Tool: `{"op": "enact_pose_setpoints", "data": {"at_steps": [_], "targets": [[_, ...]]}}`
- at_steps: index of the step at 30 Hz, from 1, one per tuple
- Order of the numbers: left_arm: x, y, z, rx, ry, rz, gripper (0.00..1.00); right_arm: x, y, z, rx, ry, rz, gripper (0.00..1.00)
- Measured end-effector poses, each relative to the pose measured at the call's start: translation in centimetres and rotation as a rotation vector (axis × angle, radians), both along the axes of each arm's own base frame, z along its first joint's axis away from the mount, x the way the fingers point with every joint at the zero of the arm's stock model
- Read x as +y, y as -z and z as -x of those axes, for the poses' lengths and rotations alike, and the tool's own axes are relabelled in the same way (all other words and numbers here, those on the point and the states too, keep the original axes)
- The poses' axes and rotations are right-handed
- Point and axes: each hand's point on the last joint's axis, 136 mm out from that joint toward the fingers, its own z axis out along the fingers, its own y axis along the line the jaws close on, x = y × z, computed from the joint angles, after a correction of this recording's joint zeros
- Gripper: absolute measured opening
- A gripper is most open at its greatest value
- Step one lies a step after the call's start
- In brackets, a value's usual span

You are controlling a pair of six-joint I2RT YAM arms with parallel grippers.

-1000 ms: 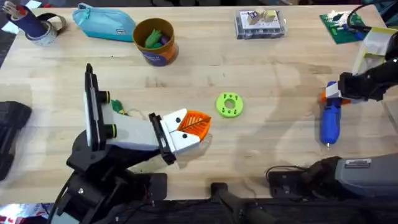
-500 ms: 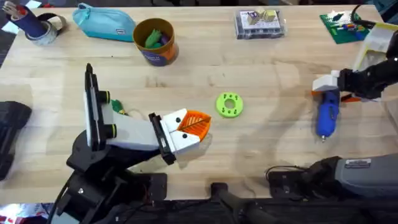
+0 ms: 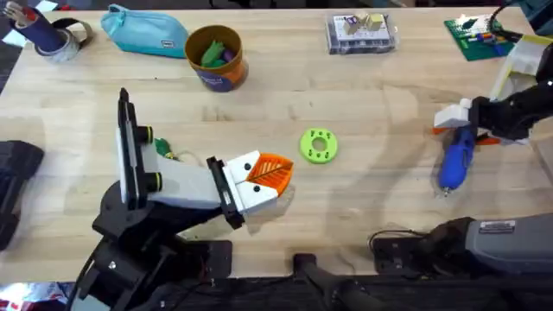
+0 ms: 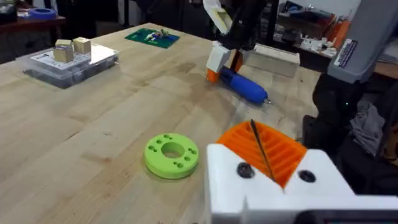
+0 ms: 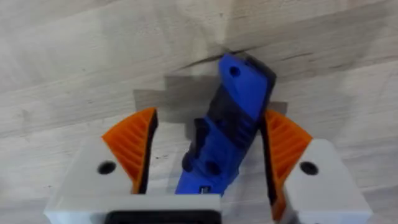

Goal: Pick up the gripper from the table and insert it into the empty holder that is missing its gripper. Then pick up a screw, insert it into the mounting hole, and use the screwdriver to tighten it. Finally, clean up the table by picking up the vegetable and placing it into the bucket.

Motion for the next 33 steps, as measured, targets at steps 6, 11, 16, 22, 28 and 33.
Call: {"op": "enact_pose_setpoints", "data": {"at_steps": [6, 11, 16, 22, 28, 33], "targets": [[0.0, 0.0, 0.0, 0.0, 0.0, 0.0, 0.016, -0.3, 0.0, -0.4, -0.015, 0.026, 0.008, 0.767], [0.0, 0.0, 0.0, 0.0, 0.0, 0.0, 0.016, -0.4, 0.0, -0.6, -0.026, 0.046, 0.012, 0.601], [0.0, 0.0, 0.0, 0.0, 0.0, 0.0, 0.016, -0.5, 0.1, -0.7, -0.027, 0.059, 0.011, 0.503], [0.0, 0.0, 0.0, 0.0, 0.0, 0.0, 0.016, -0.4, 0.1, -0.7, -0.027, 0.062, 0.007, 0.56], [0.0, 0.0, 0.0, 0.0, 0.0, 0.0, 0.016, 0.1, 0.1, -1.0, -0.027, -0.003, 0.014, 0.695], [0.0, 0.0, 0.0, 0.0, 0.0, 0.0, 0.016, 1.0, 0.2, -1.4, -0.02, -0.098, 0.035, 0.7]]}}
